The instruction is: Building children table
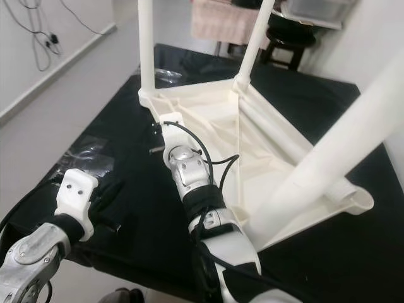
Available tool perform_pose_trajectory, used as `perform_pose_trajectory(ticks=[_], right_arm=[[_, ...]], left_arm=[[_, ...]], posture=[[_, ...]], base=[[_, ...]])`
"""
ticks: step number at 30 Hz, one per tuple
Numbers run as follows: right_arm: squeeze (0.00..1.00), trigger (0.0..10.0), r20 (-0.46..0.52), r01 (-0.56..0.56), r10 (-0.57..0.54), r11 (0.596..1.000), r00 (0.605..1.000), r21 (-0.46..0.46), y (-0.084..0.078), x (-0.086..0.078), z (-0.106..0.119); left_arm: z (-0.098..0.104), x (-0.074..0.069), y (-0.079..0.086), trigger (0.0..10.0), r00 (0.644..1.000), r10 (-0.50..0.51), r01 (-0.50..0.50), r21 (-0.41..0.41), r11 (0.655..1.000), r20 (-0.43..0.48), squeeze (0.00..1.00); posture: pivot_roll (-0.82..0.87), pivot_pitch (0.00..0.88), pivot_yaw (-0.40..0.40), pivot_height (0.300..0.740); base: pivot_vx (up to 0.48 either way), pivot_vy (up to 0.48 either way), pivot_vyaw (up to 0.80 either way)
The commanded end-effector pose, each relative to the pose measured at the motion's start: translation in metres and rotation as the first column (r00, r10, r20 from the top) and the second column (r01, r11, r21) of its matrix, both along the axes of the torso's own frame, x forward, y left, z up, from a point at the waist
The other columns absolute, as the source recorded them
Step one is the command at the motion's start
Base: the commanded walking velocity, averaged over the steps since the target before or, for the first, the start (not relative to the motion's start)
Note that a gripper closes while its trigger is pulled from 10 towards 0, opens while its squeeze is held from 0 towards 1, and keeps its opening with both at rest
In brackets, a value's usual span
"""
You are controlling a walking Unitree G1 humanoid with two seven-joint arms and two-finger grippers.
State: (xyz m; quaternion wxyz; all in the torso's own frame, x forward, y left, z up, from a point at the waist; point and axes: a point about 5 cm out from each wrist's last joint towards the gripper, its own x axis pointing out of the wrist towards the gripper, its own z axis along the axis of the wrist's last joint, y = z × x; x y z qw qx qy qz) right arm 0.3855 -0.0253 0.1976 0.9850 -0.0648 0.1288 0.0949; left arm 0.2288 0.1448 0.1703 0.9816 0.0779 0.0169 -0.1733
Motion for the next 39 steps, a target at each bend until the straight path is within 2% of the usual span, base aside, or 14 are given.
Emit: perform_pose_trajectory(ticks=[1,6,8,10,11,12,13,14,18,19,21,23,30,39], right_arm=[[1.0,10.0,0.059,-0.114,0.108,0.989,0.992,0.098,0.035,-0.01,0.016],[1.0,10.0,0.118,-0.233,0.214,0.957,0.97,0.176,0.048,-0.019,0.023],[1.0,10.0,0.175,-0.381,0.345,0.887,0.922,0.259,0.057,-0.03,0.029],[1.0,10.0,0.192,-0.421,0.379,0.86,0.905,0.289,0.058,-0.033,0.03],[0.85,10.0,0.271,-0.589,0.528,0.764,0.805,0.263,0.049,-0.048,0.028],[0.85,10.0,0.286,-0.63,0.566,0.737,0.773,0.245,0.048,-0.053,0.027],[0.85,10.0,0.286,-0.63,0.566,0.737,0.773,0.245,0.048,-0.053,0.027],[0.0,10.0,0.282,-0.648,0.587,0.726,0.759,0.231,0.04,-0.056,0.019],[0.0,10.0,0.246,-0.666,0.622,0.724,0.743,0.181,0.023,-0.06,0.003],[0.0,10.0,0.233,-0.696,0.658,0.696,0.716,0.176,0.018,-0.066,-0.003],[0.0,10.0,0.233,-0.696,0.658,0.696,0.716,0.176,0.018,-0.066,-0.003],[0.0,10.0,0.219,-0.731,0.698,0.663,0.682,0.16,0.011,-0.074,-0.01],[0.0,10.0,0.194,-0.699,0.672,0.688,0.715,0.196,0.003,-0.075,-0.016],[0.0,10.0,0.188,-0.662,0.635,0.724,0.749,0.194,-0.009,-0.074,-0.018]], left_arm=[[-0.003,0.0,-0.001,10.0,1.0,-0.009,0.009,0.009,1.0,-0.005,0.0],[-0.003,0.0,0.0,10.0,1.0,-0.005,0.005,0.011,1.0,-0.004,0.0],[-0.004,0.0,0.001,10.0,1.0,0.004,-0.004,0.014,1.0,-0.004,0.0],[-0.005,0.0,0.002,10.0,1.0,0.007,-0.007,0.015,1.0,-0.005,0.0],[-0.008,0.003,0.008,10.0,0.998,0.064,-0.064,0.038,0.997,-0.003,0.0],[-0.009,0.004,0.01,10.0,0.997,0.08,-0.079,0.044,0.996,-0.002,0.0],[-0.009,0.004,0.01,10.0,0.997,0.08,-0.079,0.044,0.996,-0.002,0.0],[-0.011,0.007,0.015,10.0,0.993,0.119,-0.118,0.056,0.991,-0.002,0.0],[-0.016,0.01,0.026,10.0,0.981,0.196,-0.196,0.076,0.978,-0.001,0.0],[-0.018,0.01,0.032,10.0,0.973,0.231,-0.23,0.083,0.97,-0.004,0.0],[-0.018,0.01,0.032,10.0,0.973,0.231,-0.23,0.083,0.97,-0.004,0.0],[-0.023,0.009,0.044,10.0,0.951,0.31,-0.307,0.085,0.948,-0.013,0.0],[-0.033,0.006,0.077,10.0,0.868,0.495,-0.488,0.127,0.864,-0.036,0.0],[-0.03,0.007,0.085,10.0,0.855,0.519,-0.514,0.124,0.849,-0.013,0.0]], posture=[[0.04,0.041,-0.075,0.74],[0.04,0.042,-0.074,0.74],[0.02,0.043,-0.072,0.74],[0.02,0.043,-0.072,0.74],[0.0,0.039,-0.061,0.74],[0.0,0.039,-0.061,0.74],[0.0,0.039,-0.061,0.74],[0.0,0.038,-0.055,0.74],[-0.01,0.034,-0.047,0.74],[-0.01,0.031,-0.044,0.74],[-0.01,0.031,-0.044,0.74],[-0.01,0.03,-0.041,0.74],[0.0,0.021,-0.037,0.74],[0.0,0.018,-0.032,0.74]], base=[[0.0,0.0,0.0],[0.0,0.0,0.0],[0.0,0.0,0.0],[0.0,0.0,0.0],[0.0,0.0,0.0],[0.0,0.0,0.0],[0.0,0.0,0.0],[0.0,0.0,0.0],[0.0,0.0,0.0],[0.0,0.0,0.0],[0.0,0.0,0.0],[0.0,0.0,0.0],[0.0,0.343,0.0],[0.0,0.436,0.0]])
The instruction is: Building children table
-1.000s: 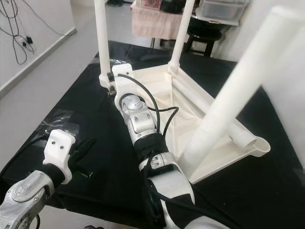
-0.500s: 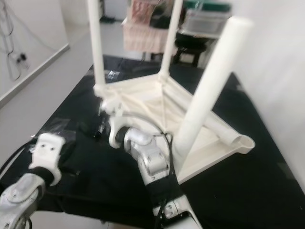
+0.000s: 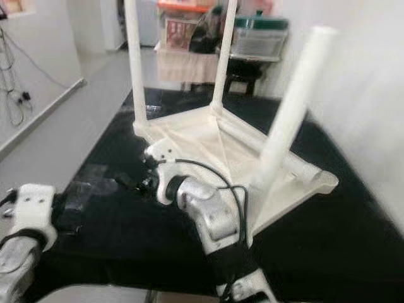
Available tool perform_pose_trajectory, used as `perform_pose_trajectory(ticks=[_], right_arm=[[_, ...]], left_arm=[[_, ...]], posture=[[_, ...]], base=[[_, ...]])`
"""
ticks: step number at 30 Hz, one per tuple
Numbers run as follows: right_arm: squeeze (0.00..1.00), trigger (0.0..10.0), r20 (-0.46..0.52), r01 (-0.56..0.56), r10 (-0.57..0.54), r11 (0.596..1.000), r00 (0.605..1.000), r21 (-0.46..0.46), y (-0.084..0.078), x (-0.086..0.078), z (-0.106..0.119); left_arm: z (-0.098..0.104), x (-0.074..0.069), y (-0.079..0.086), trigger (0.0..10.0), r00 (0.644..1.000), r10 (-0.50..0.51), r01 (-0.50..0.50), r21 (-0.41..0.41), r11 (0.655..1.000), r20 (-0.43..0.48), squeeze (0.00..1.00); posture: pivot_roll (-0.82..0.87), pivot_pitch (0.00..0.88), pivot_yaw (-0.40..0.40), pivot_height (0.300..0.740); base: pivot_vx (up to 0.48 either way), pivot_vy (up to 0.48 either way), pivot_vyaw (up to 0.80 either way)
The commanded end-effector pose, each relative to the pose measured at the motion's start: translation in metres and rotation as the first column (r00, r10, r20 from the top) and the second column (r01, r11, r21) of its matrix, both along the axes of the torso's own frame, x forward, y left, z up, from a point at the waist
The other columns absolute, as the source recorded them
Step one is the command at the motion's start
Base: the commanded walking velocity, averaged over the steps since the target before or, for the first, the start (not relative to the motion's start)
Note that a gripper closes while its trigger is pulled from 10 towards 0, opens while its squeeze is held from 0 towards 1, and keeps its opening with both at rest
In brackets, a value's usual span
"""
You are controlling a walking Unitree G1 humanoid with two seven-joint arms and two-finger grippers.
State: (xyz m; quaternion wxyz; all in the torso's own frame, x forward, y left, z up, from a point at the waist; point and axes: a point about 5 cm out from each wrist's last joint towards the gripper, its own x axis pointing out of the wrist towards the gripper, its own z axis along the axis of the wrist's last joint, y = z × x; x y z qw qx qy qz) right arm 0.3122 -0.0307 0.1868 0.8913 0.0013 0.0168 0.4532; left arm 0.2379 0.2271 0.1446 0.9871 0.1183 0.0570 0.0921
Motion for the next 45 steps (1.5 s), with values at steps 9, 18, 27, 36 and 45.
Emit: perform_pose_trajectory(ticks=[9,18,27,36,45], right_arm=[[0.0,10.0,-0.042,0.135,-0.136,0.99,0.99,-0.027,-0.031,0.0,-0.012],[0.0,10.0,-0.054,0.342,-0.346,0.937,0.937,-0.065,-0.077,0.008,-0.026],[0.0,10.0,-0.104,-0.245,0.246,0.969,0.964,0.02,-0.095,-0.05,-0.023],[0.0,10.0,-0.228,-0.425,0.395,0.9,0.89,-0.099,-0.13,-0.065,-0.028],[0.0,10.0,-0.315,-0.618,0.568,0.782,0.76,-0.08,-0.146,-0.085,-0.02]], left_arm=[[-0.004,0.002,-0.008,10.0,0.999,-0.043,0.043,0.004,0.999,-0.003,0.0],[-0.005,-0.001,-0.021,10.0,0.986,-0.164,0.164,-0.029,0.986,0.008,0.0],[-0.008,-0.005,-0.035,10.0,0.968,-0.252,0.251,-0.085,0.964,0.003,0.0],[-0.009,-0.003,-0.038,10.0,0.96,-0.279,0.279,-0.094,0.956,0.006,0.0],[-0.009,-0.005,-0.04,10.0,0.953,-0.303,0.302,-0.094,0.949,0.004,0.0]], posture=[[-0.01,0.014,-0.028,0.74],[-0.01,0.01,-0.029,0.74],[-0.02,0.006,-0.029,0.74],[-0.02,0.0,-0.029,0.74],[-0.01,0.0,-0.03,0.74]], base=[[0.0,0.0,0.0],[0.0,0.0,0.0],[0.0,-0.411,0.0],[0.0,-0.463,0.0],[0.0,-0.462,0.0]])
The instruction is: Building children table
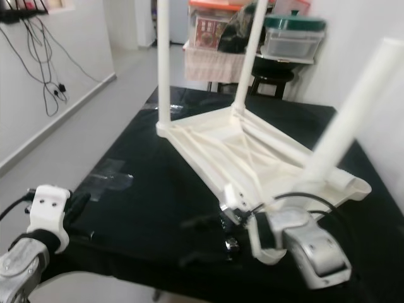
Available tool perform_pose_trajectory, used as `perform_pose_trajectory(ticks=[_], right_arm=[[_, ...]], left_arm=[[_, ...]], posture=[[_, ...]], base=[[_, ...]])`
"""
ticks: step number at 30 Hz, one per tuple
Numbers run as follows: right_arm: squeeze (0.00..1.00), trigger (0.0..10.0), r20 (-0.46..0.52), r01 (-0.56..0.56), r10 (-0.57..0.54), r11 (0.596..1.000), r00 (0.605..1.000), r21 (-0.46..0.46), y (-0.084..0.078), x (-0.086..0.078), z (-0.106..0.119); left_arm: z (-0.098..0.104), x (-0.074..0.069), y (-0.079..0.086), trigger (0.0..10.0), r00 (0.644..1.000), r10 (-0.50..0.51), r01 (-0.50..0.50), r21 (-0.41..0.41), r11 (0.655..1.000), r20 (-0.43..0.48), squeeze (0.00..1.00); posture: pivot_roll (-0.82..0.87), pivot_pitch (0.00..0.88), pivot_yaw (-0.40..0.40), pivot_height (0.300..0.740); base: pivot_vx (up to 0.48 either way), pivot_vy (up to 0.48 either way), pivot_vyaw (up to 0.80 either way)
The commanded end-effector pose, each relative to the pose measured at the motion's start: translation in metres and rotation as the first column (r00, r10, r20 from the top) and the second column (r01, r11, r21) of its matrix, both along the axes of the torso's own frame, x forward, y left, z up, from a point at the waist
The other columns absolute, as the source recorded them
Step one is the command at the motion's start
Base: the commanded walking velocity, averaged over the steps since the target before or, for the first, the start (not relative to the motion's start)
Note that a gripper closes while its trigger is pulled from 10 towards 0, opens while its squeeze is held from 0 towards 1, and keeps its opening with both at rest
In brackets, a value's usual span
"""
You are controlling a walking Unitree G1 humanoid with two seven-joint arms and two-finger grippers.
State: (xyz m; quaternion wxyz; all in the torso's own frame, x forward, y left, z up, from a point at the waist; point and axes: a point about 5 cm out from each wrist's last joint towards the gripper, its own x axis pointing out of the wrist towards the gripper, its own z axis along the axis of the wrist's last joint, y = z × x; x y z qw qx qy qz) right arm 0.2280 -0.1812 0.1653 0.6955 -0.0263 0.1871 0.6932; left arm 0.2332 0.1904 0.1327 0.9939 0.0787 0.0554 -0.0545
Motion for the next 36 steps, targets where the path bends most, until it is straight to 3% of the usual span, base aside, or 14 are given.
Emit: perform_pose_trajectory(ticks=[1,11,13,16,19,20,21,22,23,25,29,32,34,36], right_arm=[[0.0,10.0,-0.013,-0.056,0.055,0.998,0.998,-0.004,0.003,-0.004,0.001],[0.0,10.0,-0.05,-0.116,0.111,0.989,0.993,-0.092,-0.009,-0.01,-0.004],[0.0,10.0,-0.013,-0.064,0.063,0.964,0.998,-0.259,-0.031,-0.001,-0.006],[0.0,10.0,0.008,-0.037,0.041,0.951,0.999,-0.307,-0.039,0.003,-0.005],[0.0,10.0,0.152,0.09,-0.033,0.918,0.988,-0.387,-0.046,0.023,-0.003],[0.0,10.0,0.152,0.09,-0.033,0.918,0.988,-0.387,-0.046,0.023,-0.003],[0.0,10.0,0.264,0.179,-0.07,0.892,0.962,-0.416,-0.045,0.037,-0.001],[0.0,10.0,0.335,0.209,-0.062,0.882,0.94,-0.422,-0.039,0.044,0.001],[0.0,10.0,0.335,0.209,-0.062,0.882,0.94,-0.422,-0.039,0.044,0.001],[0.0,10.0,0.451,0.196,-0.009,0.908,0.892,-0.371,-0.011,0.055,0.011],[0.0,10.0,0.5,0.18,0.007,0.928,0.866,-0.326,0.007,0.059,0.015],[0.0,10.0,0.57,0.172,0.009,0.949,0.822,-0.264,0.04,0.069,0.016],[0.0,10.0,0.57,0.172,0.009,0.949,0.822,-0.264,0.04,0.069,0.016],[0.0,10.0,0.631,0.239,-0.044,0.944,0.775,-0.227,0.061,0.084,0.014]], left_arm=[[0.004,0.0,-0.003,10.0,1.0,-0.024,0.024,0.001,1.0,0.014,0.0],[0.005,0.0,-0.006,10.0,0.999,-0.041,0.041,-0.005,0.999,0.018,0.0],[0.007,-0.001,-0.006,10.0,0.998,-0.054,0.055,-0.013,0.998,0.023,0.0],[0.007,-0.001,-0.007,10.0,0.998,-0.06,0.06,-0.016,0.998,0.025,0.0],[0.01,0.0,-0.011,10.0,0.995,-0.094,0.095,-0.027,0.995,0.04,0.0],[0.01,0.0,-0.011,10.0,0.995,-0.094,0.095,-0.027,0.995,0.04,0.0],[0.013,0.0,-0.016,10.0,0.99,-0.128,0.13,-0.04,0.991,0.053,0.0],[0.015,-0.001,-0.021,10.0,0.984,-0.166,0.168,-0.047,0.985,0.059,0.0],[0.015,-0.001,-0.021,10.0,0.984,-0.166,0.168,-0.047,0.985,0.059,0.0],[0.013,-0.003,-0.025,10.0,0.979,-0.198,0.199,-0.024,0.98,0.05,0.0],[0.012,-0.002,-0.025,10.0,0.981,-0.187,0.188,-0.015,0.982,0.047,0.0],[0.013,0.001,-0.02,10.0,0.988,-0.141,0.14,0.008,0.99,0.058,0.0],[0.013,0.001,-0.02,10.0,0.988,-0.141,0.14,0.008,0.99,0.058,0.0],[0.017,0.005,-0.016,10.0,0.992,-0.104,0.103,0.016,0.995,0.078,0.0]], posture=[[-0.01,0.0,-0.03,0.74],[-0.01,0.0,-0.032,0.74],[-0.01,0.0,-0.033,0.74],[-0.01,0.0,-0.033,0.74],[-0.01,0.001,-0.032,0.74],[-0.01,0.001,-0.032,0.74],[-0.01,0.002,-0.031,0.74],[-0.01,0.002,-0.029,0.74],[-0.01,0.002,-0.029,0.74],[-0.01,0.002,-0.025,0.74],[-0.01,0.002,-0.028,0.74],[0.0,0.001,-0.032,0.74],[0.0,0.001,-0.032,0.74],[0.0,0.0,-0.04,0.74]], base=[[0.0,-0.465,0.0],[0.0,-0.462,0.0],[0.0,-0.461,0.0],[0.0,-0.461,0.0],[0.0,0.0,0.0],[0.0,0.0,0.0],[0.0,0.0,0.0],[0.0,0.0,0.0],[0.0,0.0,0.0],[0.0,0.0,0.0],[0.0,0.0,0.0],[0.0,0.0,0.0],[0.0,0.0,0.0],[0.0,0.0,0.0]])
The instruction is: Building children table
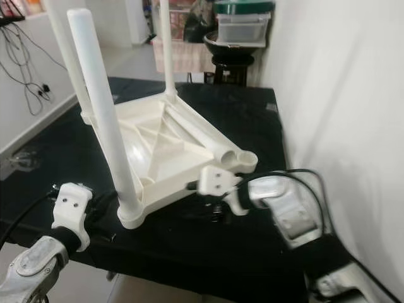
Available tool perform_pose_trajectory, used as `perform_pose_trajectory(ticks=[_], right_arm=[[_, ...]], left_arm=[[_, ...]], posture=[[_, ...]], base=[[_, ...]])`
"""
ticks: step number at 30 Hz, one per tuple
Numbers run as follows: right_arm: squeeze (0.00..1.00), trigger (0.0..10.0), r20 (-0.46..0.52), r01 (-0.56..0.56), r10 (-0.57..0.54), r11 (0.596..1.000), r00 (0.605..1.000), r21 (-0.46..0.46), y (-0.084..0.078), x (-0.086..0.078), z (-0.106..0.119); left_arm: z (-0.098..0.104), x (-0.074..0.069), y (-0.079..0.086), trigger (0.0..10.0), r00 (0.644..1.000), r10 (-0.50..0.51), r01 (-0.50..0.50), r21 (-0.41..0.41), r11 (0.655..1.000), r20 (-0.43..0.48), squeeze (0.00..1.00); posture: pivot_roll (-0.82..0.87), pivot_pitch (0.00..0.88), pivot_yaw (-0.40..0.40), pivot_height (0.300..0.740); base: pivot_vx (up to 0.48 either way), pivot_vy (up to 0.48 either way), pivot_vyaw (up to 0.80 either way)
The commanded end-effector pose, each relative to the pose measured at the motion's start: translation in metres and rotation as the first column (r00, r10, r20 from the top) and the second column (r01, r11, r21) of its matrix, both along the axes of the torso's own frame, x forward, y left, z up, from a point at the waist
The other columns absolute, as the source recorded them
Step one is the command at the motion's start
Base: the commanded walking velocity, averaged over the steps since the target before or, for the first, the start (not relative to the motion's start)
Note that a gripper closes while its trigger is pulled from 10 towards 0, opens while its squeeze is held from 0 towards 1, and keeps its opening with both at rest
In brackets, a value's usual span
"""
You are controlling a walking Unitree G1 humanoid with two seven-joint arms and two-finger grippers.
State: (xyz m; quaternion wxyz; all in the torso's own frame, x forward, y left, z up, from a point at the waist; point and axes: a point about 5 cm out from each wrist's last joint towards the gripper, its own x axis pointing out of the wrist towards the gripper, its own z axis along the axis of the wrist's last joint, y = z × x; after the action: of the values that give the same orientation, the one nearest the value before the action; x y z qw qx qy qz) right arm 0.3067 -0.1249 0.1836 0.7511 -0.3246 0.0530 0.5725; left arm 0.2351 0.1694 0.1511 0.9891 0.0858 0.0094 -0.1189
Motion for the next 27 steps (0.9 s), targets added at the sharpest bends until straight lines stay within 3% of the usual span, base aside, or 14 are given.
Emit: perform_pose_trajectory(ticks=[1,6,16,23,27], right_arm=[[0.0,10.0,0.052,0.048,-0.047,0.999,0.998,-0.015,0.01,0.01,-0.005],[0.0,10.0,0.074,0.091,-0.092,0.996,0.993,0.016,0.015,0.017,-0.007],[0.0,10.0,0.063,0.067,-0.067,0.998,0.996,0.007,0.02,0.01,-0.018],[0.0,10.0,0.068,0.063,-0.064,0.998,0.996,0.014,0.021,0.011,-0.019],[0.0,10.0,0.066,0.062,-0.064,0.998,0.996,0.022,0.023,0.01,-0.02]], left_arm=[[0.0,0.004,0.007,10.0,0.999,0.041,-0.041,0.01,0.999,0.005,0.0],[0.004,0.011,0.01,10.0,0.999,0.053,-0.053,0.001,0.999,0.005,0.0],[0.012,0.031,0.011,10.0,0.997,0.068,-0.069,0.034,0.997,0.031,0.0],[0.012,0.034,0.024,10.0,0.99,0.141,-0.142,0.033,0.989,0.031,0.0],[0.012,0.033,0.022,10.0,0.992,0.12,-0.119,-0.014,0.993,0.034,0.0]], posture=[[0.0,0.0,-0.04,0.74],[0.0,0.0,-0.041,0.74],[-0.02,0.0,-0.025,0.74],[-0.02,0.0,-0.025,0.74],[-0.01,0.0,-0.027,0.74]], base=[[0.0,0.0,0.0],[0.0,0.118,0.0],[0.0,0.48,0.0],[0.0,0.48,0.0],[0.0,0.24,0.0]])
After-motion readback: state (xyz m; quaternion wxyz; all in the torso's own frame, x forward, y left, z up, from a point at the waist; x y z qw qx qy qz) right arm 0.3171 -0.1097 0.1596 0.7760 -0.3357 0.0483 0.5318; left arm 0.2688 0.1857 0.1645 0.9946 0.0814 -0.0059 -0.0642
